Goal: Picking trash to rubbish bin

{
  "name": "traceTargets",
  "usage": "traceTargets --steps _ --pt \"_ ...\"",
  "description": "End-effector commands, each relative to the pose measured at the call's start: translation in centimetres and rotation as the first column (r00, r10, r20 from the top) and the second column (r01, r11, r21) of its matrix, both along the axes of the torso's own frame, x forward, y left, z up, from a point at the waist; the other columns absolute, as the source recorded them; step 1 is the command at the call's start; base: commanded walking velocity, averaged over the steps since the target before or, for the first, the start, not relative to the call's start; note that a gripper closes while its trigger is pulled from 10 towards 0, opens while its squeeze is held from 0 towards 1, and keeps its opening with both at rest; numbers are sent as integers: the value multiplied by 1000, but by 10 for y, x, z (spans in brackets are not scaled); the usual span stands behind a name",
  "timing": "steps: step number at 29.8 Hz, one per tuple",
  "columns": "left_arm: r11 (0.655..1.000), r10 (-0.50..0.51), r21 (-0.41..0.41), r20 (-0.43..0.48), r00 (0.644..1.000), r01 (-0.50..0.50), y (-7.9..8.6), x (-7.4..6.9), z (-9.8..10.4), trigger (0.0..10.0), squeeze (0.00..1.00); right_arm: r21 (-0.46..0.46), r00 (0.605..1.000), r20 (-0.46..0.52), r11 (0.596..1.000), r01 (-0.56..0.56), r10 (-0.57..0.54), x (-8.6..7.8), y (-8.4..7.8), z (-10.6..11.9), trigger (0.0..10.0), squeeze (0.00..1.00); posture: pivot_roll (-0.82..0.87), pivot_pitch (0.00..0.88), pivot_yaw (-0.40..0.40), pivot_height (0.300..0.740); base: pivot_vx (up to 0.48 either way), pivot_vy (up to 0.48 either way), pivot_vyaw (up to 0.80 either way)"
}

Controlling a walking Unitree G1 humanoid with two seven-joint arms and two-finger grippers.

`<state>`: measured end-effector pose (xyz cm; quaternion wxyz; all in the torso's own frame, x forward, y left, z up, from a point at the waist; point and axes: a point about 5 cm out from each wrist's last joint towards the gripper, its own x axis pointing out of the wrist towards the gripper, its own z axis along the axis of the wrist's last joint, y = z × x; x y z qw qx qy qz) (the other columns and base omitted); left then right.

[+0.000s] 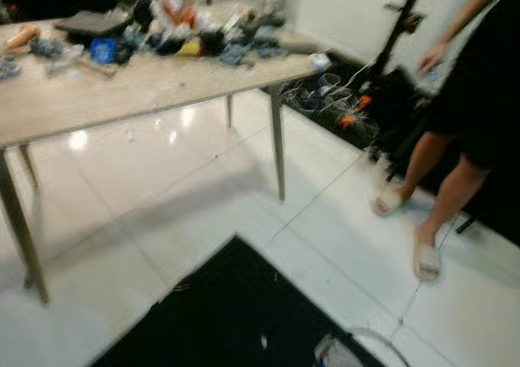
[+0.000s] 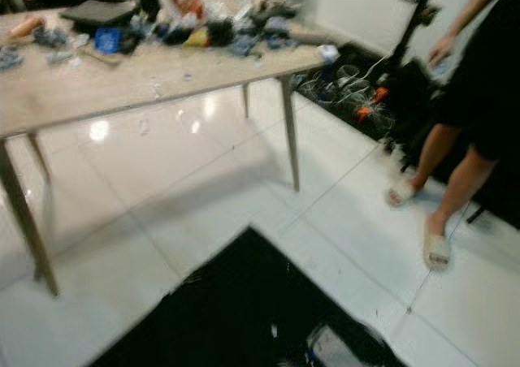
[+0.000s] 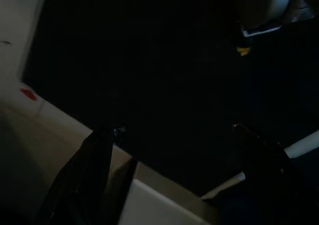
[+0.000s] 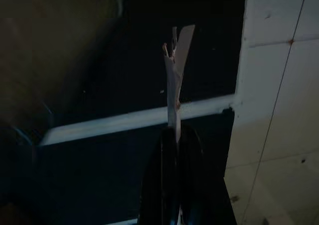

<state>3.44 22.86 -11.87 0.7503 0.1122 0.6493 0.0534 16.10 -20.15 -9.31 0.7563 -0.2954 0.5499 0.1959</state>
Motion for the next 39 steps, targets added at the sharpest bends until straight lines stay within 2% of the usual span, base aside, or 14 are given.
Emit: traceTargets --steps 1,8,35,39 --pt "1000 -10 -11 -2 1000 10 -4 0 -1 10000 0 19 1000 -23 1000 -4 4 -9 5 -4 10000 0 96 71 -19 740 0 0 -800" --pt "1000 -3 -22 -7 1000 3 -9 -2 -2 10000 0 0 999 -42 1000 -28 28 -17 3 -7 10000 0 104 67 -26 740 0 0 -800" --pt "999 -32 -23 -4 999 32 -7 1 -1 10000 0 1 999 -36 999 -41 41 -17 5 -7 10000 0 92 61 -16 740 0 0 -800" --pt "999 -30 -19 1 1000 30 -6 3 -1 10000 0 5 998 -27 999 -53 54 -13 7 -6 10000 0 98 55 -21 740 0 0 -800"
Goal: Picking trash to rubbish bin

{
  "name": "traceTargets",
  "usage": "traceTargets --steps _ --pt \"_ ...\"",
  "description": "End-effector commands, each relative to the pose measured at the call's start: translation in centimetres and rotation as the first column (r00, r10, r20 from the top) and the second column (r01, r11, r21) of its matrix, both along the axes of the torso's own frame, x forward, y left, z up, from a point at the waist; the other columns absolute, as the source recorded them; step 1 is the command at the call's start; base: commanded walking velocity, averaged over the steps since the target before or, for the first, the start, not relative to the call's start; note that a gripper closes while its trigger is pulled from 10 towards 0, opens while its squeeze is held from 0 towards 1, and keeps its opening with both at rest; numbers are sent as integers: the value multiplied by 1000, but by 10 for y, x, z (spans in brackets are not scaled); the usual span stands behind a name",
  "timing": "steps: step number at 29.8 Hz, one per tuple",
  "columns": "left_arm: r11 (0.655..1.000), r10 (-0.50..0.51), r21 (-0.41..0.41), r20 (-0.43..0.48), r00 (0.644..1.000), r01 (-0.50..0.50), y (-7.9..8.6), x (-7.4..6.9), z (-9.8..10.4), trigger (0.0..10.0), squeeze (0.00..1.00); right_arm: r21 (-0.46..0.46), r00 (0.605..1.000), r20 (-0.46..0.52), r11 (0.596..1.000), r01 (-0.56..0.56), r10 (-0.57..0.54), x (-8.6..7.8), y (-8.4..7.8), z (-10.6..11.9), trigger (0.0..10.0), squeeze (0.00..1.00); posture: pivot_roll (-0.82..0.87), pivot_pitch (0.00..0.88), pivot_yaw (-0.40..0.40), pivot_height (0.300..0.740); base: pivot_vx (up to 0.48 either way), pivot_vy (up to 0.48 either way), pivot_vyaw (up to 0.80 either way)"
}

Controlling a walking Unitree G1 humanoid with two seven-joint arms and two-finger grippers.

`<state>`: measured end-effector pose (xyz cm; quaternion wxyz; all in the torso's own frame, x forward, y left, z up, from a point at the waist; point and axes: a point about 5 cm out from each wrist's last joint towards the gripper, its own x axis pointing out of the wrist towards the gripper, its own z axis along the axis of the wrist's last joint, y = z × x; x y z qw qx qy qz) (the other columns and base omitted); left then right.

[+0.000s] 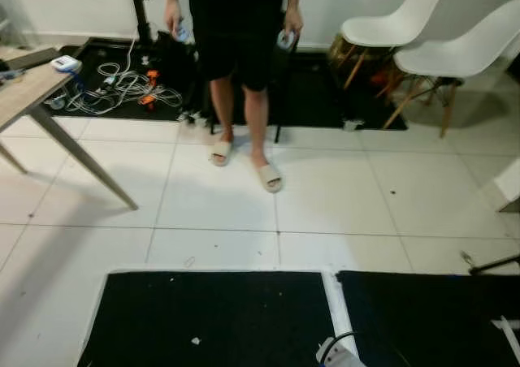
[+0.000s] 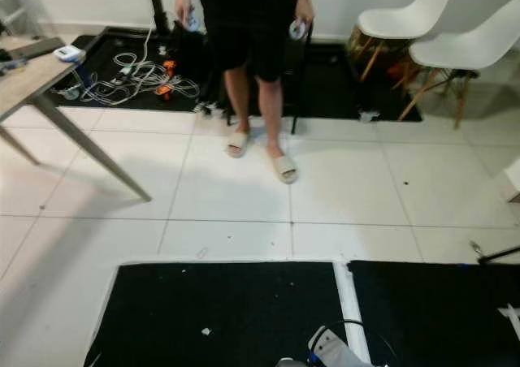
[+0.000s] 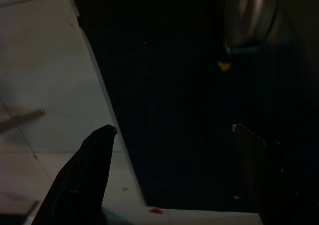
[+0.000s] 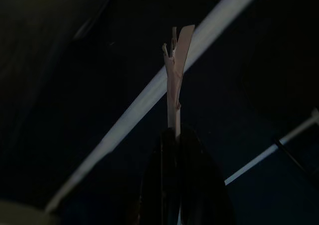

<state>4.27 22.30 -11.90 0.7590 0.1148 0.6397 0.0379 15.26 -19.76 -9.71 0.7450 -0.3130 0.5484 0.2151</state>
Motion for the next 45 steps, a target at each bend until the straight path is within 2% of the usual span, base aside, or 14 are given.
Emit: traceTargets --steps 1,12,23,30,34,35,37,39,40,41,44,45 --pt "1000 0 -1 -20 1000 0 -1 -5 -1 10000 0 16 1000 -12 1000 -2 2 -3 4 -2 10000 0 98 55 -21 740 0 0 -800" --pt "1000 16 -5 -17 1000 -16 -4 -5 -1 10000 0 17 1000 1 1000 -24 24 5 5 1 10000 0 109 52 -45 740 0 0 -800" --pt "1000 28 -13 -20 999 -28 -9 -7 -2 10000 0 24 999 -1 999 -34 34 7 8 2 10000 0 111 57 -51 740 0 0 -800" --pt "1000 26 -10 -17 999 -27 -9 -6 -2 10000 0 118 996 62 992 50 -58 18 19 5 10000 0 114 58 -46 740 0 0 -800" --pt "1000 24 -5 -15 1000 -25 -7 -6 -2 10000 0 217 979 129 968 124 -155 41 30 16 10000 0 115 60 -42 740 0 0 -800" --pt "1000 24 -5 -15 1000 -25 -7 -6 -2 10000 0 217 979 129 968 124 -155 41 30 16 10000 0 115 60 -42 740 0 0 -800" --pt "1000 24 -3 -14 1000 -24 -6 -5 -2 10000 0 287 965 163 945 154 -207 57 39 24 10000 0 116 60 -39 740 0 0 -800" --pt "1000 23 -2 -13 1000 -23 -6 -5 -2 10000 0 391 941 195 902 184 -276 79 51 37 10000 0 116 59 -37 740 0 0 -800" --pt "1000 23 -2 -13 1000 -23 -6 -5 -2 10000 0 391 941 195 902 184 -276 79 51 37 10000 0 116 59 -37 740 0 0 -800" --pt "1000 22 -1 -12 1000 -22 -5 -5 -2 10000 0 433 931 203 880 194 -305 87 56 43 10000 0 116 59 -37 740 0 0 -800" --pt "1000 21 2 -5 1000 -21 -4 -4 -1 10000 0 640 884 217 744 192 -415 125 82 74 10000 0 121 59 -39 740 0 0 -800" --pt "1000 17 10 -1 1000 -17 -4 -3 -1 10000 0 722 863 207 667 182 -460 139 92 88 10000 0 124 58 -41 740 0 0 -800"
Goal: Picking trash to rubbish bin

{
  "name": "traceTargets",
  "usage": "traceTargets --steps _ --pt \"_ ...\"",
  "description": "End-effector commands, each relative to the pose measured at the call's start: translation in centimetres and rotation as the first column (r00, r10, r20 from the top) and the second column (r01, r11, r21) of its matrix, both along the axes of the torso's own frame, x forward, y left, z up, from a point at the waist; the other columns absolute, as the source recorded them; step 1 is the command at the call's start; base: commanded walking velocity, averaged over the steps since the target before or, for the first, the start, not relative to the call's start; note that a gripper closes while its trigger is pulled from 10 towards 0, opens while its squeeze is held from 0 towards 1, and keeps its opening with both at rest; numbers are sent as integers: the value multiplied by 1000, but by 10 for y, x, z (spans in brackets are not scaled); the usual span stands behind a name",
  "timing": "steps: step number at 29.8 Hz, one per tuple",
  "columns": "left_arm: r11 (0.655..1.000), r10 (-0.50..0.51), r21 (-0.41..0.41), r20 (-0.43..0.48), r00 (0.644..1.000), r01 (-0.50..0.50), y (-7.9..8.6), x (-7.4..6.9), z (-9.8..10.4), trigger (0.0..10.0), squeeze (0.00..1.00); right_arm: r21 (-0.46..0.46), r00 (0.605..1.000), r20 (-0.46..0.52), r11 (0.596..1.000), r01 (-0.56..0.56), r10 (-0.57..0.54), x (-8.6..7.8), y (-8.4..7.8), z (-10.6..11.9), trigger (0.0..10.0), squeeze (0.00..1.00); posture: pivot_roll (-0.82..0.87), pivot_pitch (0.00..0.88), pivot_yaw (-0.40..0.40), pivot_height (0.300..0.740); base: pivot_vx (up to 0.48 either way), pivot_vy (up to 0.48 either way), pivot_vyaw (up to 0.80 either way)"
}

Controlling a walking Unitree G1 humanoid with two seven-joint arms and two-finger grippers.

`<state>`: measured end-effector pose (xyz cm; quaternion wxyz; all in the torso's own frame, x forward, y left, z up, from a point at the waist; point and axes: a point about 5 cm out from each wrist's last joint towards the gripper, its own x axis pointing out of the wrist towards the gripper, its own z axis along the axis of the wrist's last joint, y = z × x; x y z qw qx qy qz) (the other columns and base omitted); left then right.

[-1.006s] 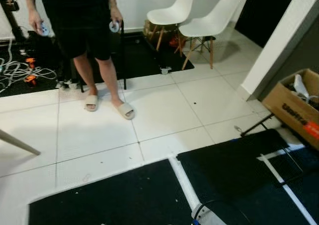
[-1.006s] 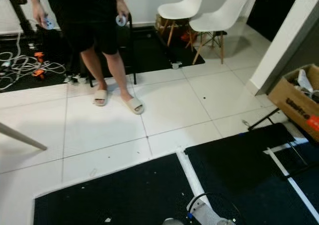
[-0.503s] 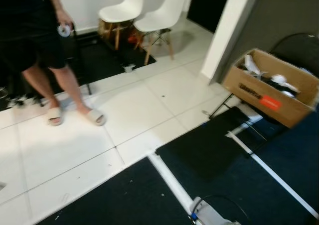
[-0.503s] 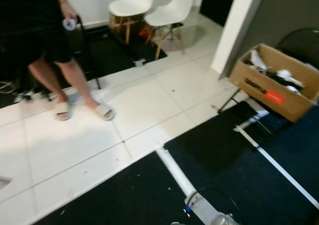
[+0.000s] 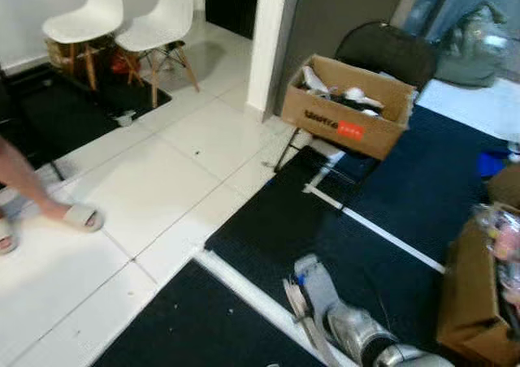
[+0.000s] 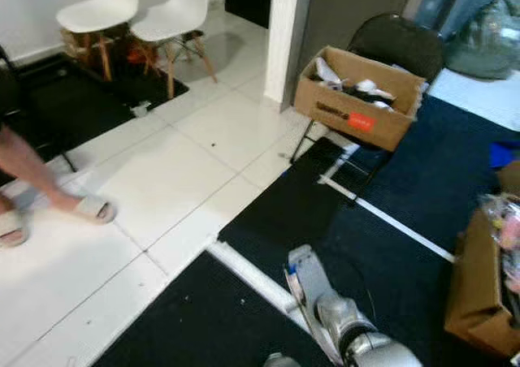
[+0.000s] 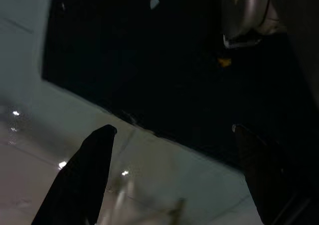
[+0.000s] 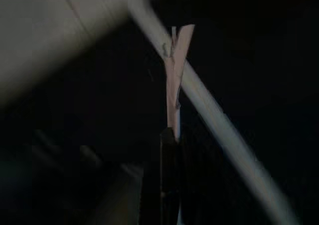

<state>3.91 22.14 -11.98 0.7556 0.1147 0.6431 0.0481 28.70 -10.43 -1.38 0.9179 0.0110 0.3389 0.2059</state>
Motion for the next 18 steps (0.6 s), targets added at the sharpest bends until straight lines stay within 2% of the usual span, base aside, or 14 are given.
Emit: traceTargets --steps 1,2,4,5,6,7,10,13,15,16,18 --pt "1000 -9 5 7 1000 9 -2 1 0 10000 0 149 997 32 987 58 -63 13 6 15 10000 0 129 57 -44 740 0 0 -800" --pt "1000 -9 5 7 1000 9 -2 1 0 10000 0 149 997 32 987 58 -63 13 6 15 10000 0 129 57 -44 740 0 0 -800" --pt "1000 -17 19 11 1000 16 -1 2 0 10000 0 260 993 71 963 70 -91 27 15 32 10000 0 131 58 -46 740 0 0 -800" --pt "1000 -17 19 11 1000 16 -1 2 0 10000 0 260 993 71 963 70 -91 27 15 32 10000 0 131 58 -46 740 0 0 -800" --pt "999 -10 32 24 1000 9 0 4 1 10000 0 378 986 118 923 68 -121 41 24 53 10000 0 135 58 -47 740 0 0 -800" --pt "999 -10 32 24 1000 9 0 4 1 10000 0 378 986 118 923 68 -121 41 24 53 10000 0 135 58 -47 740 0 0 -800" --pt "999 -9 50 40 999 7 2 7 2 10000 0 487 973 175 872 46 -149 57 32 78 10000 0 135 58 -47 740 0 0 -800" --pt "999 -12 54 44 999 9 3 9 2 10000 0 524 967 196 851 38 -164 63 34 88 10000 0 135 58 -47 740 0 0 -800" --pt "998 -15 59 49 999 12 4 10 2 10000 0 571 954 229 820 30 -195 72 36 104 10000 0 141 62 -48 740 0 0 -800" --pt "998 -16 60 50 999 13 5 11 3 10000 0 574 947 248 818 26 -204 75 36 109 10000 0 142 61 -48 740 0 0 -800" --pt "998 -18 66 51 999 14 6 11 3 10000 0 512 933 306 859 7 -190 78 35 116 10000 0 142 61 -48 740 0 0 -800"
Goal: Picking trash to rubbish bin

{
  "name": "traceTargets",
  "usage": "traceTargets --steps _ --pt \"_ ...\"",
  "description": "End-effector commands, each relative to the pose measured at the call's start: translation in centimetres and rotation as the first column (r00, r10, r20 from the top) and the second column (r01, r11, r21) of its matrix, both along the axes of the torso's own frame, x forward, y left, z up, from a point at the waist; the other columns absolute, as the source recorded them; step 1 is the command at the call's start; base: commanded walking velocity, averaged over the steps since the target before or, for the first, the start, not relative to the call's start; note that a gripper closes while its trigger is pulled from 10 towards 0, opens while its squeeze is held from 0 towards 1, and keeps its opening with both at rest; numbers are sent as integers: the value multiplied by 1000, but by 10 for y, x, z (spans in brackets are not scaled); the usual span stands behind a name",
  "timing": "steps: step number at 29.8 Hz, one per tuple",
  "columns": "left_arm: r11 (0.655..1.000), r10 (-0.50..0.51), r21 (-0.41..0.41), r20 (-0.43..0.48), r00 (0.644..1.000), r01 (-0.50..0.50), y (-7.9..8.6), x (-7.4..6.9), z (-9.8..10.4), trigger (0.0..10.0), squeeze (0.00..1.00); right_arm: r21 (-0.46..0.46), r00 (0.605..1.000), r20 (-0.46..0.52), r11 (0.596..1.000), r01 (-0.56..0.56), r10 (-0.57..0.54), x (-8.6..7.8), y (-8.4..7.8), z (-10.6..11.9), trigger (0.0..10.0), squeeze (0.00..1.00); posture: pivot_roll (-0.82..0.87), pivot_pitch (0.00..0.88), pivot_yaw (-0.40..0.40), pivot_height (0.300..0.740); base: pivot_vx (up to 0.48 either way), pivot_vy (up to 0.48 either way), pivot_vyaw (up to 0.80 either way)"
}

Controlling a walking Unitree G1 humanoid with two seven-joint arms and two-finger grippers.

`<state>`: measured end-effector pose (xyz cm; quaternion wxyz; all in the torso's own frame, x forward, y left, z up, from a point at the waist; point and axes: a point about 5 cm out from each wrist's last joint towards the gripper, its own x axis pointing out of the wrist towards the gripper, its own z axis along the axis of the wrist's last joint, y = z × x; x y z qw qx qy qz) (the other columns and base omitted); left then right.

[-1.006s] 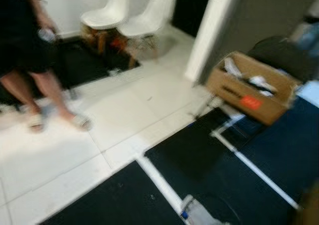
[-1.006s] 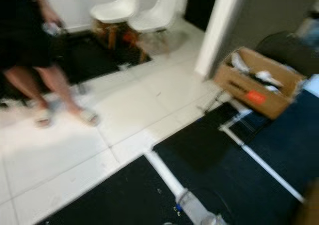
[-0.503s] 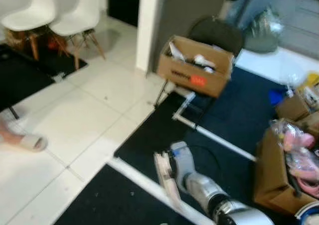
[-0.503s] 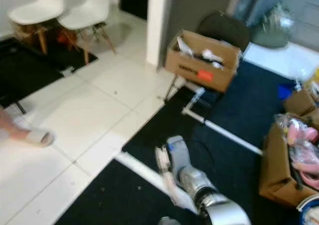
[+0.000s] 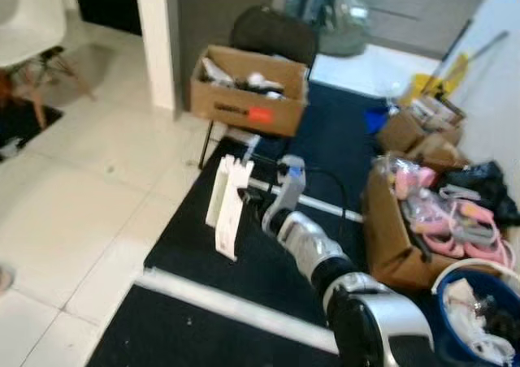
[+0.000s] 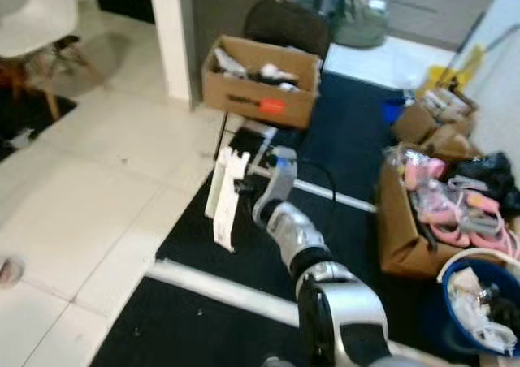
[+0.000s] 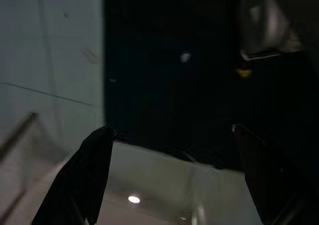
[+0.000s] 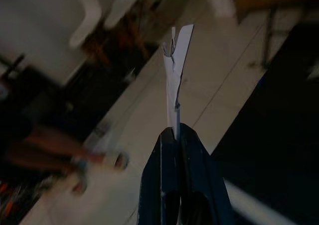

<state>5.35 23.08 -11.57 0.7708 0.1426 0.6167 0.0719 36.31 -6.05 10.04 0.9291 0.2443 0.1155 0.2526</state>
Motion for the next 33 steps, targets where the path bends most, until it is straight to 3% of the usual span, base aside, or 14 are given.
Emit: traceTargets --steps 1,13,16,22,33 --pt "1000 -9 -3 -9 1000 9 -3 -3 -1 10000 0 -38 999 29 999 36 -35 3 -9 2 10000 0 142 61 -48 740 0 0 -800" --pt "999 14 -32 6 1000 -13 -3 2 0 10000 0 52 990 -2 988 142 -142 9 -33 5 10000 0 147 52 -48 740 0 0 -800" --pt "999 18 -44 5 1000 -18 -4 2 -1 10000 0 37 988 10 987 154 -155 11 -35 7 10000 0 140 56 -47 740 0 0 -267" --pt "998 28 -56 5 1000 -28 -7 2 -1 10000 0 31 993 17 993 113 -113 9 -28 6 10000 0 142 59 -53 740 0 0 0" --pt "997 32 -73 -1 1000 -32 -12 -1 -3 10000 0 11 999 22 999 36 -36 2 -13 -1 10000 0 132 65 -48 740 258 0 0"
